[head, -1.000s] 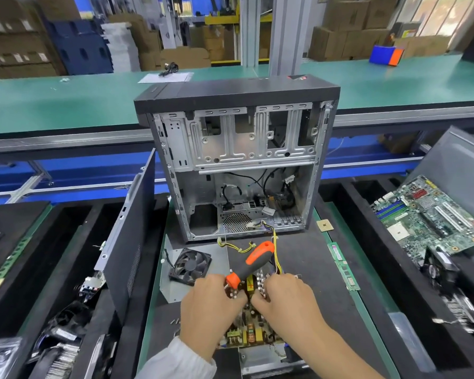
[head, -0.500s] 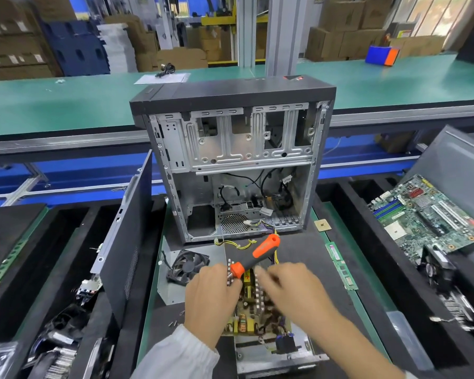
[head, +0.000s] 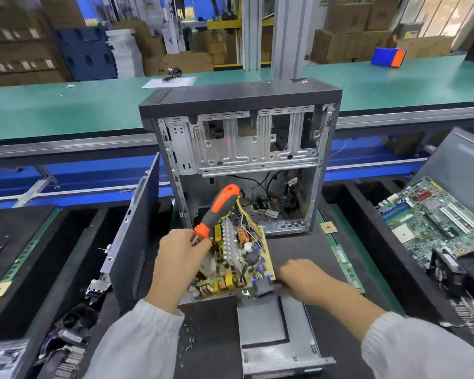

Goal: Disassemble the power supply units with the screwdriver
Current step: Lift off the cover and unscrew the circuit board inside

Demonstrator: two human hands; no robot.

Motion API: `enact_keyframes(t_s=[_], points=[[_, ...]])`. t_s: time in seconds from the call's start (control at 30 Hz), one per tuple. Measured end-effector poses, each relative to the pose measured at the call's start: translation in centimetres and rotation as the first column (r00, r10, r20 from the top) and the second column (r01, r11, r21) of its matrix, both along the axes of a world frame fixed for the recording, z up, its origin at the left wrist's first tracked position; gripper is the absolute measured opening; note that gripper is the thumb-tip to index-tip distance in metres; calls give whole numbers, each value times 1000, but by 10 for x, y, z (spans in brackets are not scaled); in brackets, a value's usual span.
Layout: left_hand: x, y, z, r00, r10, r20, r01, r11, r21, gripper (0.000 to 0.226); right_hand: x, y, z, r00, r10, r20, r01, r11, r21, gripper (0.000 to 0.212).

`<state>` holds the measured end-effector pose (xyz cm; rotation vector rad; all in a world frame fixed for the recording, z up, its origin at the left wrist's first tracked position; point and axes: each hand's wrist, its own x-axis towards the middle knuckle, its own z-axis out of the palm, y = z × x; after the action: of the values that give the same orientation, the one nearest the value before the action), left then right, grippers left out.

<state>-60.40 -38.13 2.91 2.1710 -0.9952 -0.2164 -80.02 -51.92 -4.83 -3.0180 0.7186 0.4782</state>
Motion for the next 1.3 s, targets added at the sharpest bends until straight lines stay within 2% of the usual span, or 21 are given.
enact_keyframes(t_s=[0.1,0.2,0.33,0.47,0.57,0.73,0.83,0.87,0.93,0.97,1.0,1.03,1.07,1.1,1.13,1.17,1.2,1.23,1.3], points=[[10,2,4,1000,13,-10,-13,999,-36,50,-9,-6,-3,998,12,-59,-16,998,-57,23],[17,3,7,999,34,-4,-35,997,-72,47,-30,-22,7,981,-195,-22,194,980,-36,23],[24,1,12,999,45,22,-42,991,-125,39,-61,-54,26,852,-504,145,504,863,35,25],[23,-7,24,999,35,36,-29,988,-152,39,-54,-63,24,708,-648,280,658,750,72,24],[22,-7,34,1000,18,24,-14,986,-167,33,-37,-60,14,680,-671,297,683,726,79,10],[19,10,49,999,-37,-7,35,977,-212,23,-17,-58,-4,576,-775,259,738,629,243,14],[13,18,57,996,-89,-14,84,973,-216,22,-15,-52,-3,551,-800,238,742,600,299,15],[11,19,58,995,-102,-7,98,972,-215,23,-16,-49,2,559,-784,270,738,618,270,17],[7,23,59,991,-130,8,129,966,-223,25,-15,-42,18,582,-691,430,678,703,213,24],[5,24,58,988,-154,7,152,962,-228,25,-13,-34,29,552,-656,515,613,738,282,31],[2,25,56,983,-182,-6,176,956,-234,26,-8,-27,41,464,-693,551,509,718,474,38],[-1,26,55,976,-216,-27,203,950,-238,26,-2,-19,53,365,-802,472,356,589,726,44],[-6,27,53,966,-254,-49,235,941,-244,27,4,-12,64,324,-908,266,167,331,929,51],[-10,28,52,955,-290,-67,265,931,-250,29,9,-7,72,361,-932,15,-26,6,1000,61],[-15,29,52,943,-323,-77,295,922,-253,31,12,-2,80,424,-889,-175,-166,-267,949,68],[-19,32,52,932,-353,-80,324,912,-250,33,14,2,87,470,-840,-270,-254,-422,871,69],[-25,34,51,922,-380,-78,352,904,-244,33,16,4,93,505,-815,-284,-318,-482,817,66],[-31,37,50,912,-403,-78,376,896,-235,34,19,5,98,520,-818,-247,-358,-471,806,60],[-42,43,47,899,-428,-93,402,890,-215,39,21,4,117,493,-857,-150,-405,-378,833,45]])
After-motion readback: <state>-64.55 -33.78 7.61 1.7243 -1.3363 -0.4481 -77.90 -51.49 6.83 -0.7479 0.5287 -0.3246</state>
